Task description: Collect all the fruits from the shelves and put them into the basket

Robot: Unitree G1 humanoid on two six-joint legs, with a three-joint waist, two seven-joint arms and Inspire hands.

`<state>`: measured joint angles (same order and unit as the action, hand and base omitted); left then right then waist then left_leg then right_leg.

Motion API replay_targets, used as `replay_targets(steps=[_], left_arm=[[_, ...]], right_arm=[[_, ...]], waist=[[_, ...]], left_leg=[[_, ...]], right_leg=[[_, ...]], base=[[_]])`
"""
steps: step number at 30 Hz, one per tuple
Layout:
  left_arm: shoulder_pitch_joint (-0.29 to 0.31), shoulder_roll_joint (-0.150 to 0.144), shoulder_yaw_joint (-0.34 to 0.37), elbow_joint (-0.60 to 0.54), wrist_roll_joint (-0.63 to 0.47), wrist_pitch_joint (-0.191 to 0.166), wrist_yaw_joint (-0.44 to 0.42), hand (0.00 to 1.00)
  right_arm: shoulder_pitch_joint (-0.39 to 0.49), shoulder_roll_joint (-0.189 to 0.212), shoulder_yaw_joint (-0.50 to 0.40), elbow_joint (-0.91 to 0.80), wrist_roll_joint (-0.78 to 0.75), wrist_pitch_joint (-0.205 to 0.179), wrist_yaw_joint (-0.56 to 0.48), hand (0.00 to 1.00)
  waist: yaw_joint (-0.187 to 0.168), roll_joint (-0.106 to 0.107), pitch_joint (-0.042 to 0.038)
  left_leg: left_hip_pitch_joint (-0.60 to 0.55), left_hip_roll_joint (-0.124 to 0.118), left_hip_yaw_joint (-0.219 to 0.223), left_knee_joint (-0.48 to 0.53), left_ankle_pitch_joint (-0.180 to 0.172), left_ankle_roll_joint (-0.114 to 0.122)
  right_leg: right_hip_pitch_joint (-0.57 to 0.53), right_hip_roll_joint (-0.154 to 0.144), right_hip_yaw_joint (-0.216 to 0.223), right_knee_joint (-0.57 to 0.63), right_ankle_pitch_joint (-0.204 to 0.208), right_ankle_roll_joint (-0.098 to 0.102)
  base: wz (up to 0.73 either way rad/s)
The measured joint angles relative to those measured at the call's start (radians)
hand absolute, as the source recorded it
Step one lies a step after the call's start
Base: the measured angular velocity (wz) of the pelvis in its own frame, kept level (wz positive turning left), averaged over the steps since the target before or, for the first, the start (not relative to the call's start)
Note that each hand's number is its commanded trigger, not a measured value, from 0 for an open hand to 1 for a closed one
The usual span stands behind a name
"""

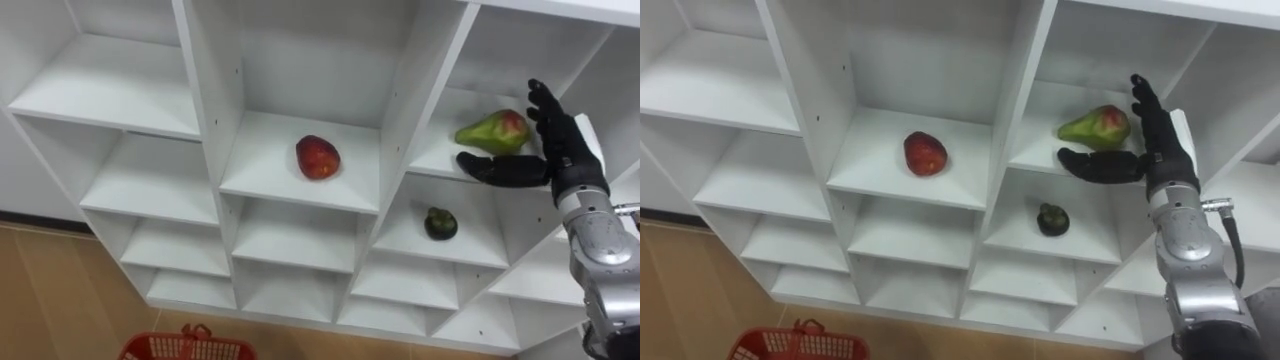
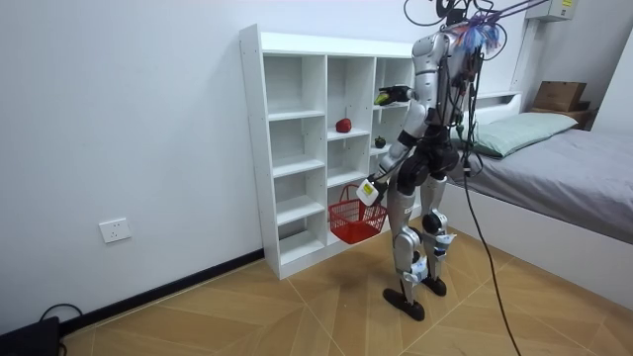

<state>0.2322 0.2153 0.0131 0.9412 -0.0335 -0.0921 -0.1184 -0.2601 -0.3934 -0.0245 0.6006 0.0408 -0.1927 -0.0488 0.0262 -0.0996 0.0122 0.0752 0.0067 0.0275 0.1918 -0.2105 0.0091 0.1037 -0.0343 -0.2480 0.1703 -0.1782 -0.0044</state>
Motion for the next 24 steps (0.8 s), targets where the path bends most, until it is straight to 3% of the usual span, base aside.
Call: replay_targets(steps=[2,4,5,6,17,24], left_arm=[[0.001,0.0,0.001,0.0,-0.001,0.0,0.0,1.0],[0.002,0.0,0.002,0.003,-0.001,0.0,0.0,1.0],[0.003,0.0,0.002,0.004,-0.001,0.0,0.001,1.0],[0.002,0.0,0.002,0.004,-0.001,0.001,0.001,1.0],[-0.001,0.001,0.004,0.021,-0.005,0.001,0.0,1.0],[-0.001,0.004,0.003,0.019,-0.015,0.004,-0.001,1.0]], right_arm=[[-0.003,0.0,-0.005,0.015,0.001,-0.003,0.009,0.01],[-0.003,0.0,-0.009,0.019,0.001,-0.003,0.017,0.45],[-0.003,0.0,-0.009,0.021,0.001,-0.003,0.018,0.6],[-0.003,0.0,-0.009,0.021,0.001,-0.003,0.019,1.0],[-0.012,-0.038,-0.019,0.026,-0.031,-0.002,0.021,1.0],[-0.011,-0.041,-0.014,0.028,-0.038,0.002,0.042,1.0]], waist=[[0.0,0.0,-0.002],[0.003,0.004,-0.0038],[0.003,0.005,-0.0045],[0.003,0.005,-0.0048],[0.008,0.007,-0.0067],[0.008,0.001,-0.008]], left_leg=[[0.0,0.0,-0.003,0.0,0.0,0.0],[0.0,0.0,-0.004,0.002,0.0,0.0],[-0.001,-0.001,-0.004,0.005,0.0,0.0],[-0.001,-0.001,-0.004,0.005,0.0,0.0],[0.007,0.0,-0.006,0.005,0.0,0.0],[0.007,0.0,-0.005,0.004,0.0,0.0]], right_leg=[[0.001,0.001,-0.001,0.0,0.0,0.0],[0.002,0.001,-0.002,-0.001,0.0,0.0],[0.003,0.0,-0.002,-0.001,0.0,0.0],[0.003,0.0,-0.002,-0.001,0.0,0.0],[0.012,0.001,-0.003,0.001,0.0,0.0],[0.012,0.001,-0.005,0.0,0.0,0.0]], base=[[0.02],[0.0],[0.0],[0.0],[0.0],[0.0]])
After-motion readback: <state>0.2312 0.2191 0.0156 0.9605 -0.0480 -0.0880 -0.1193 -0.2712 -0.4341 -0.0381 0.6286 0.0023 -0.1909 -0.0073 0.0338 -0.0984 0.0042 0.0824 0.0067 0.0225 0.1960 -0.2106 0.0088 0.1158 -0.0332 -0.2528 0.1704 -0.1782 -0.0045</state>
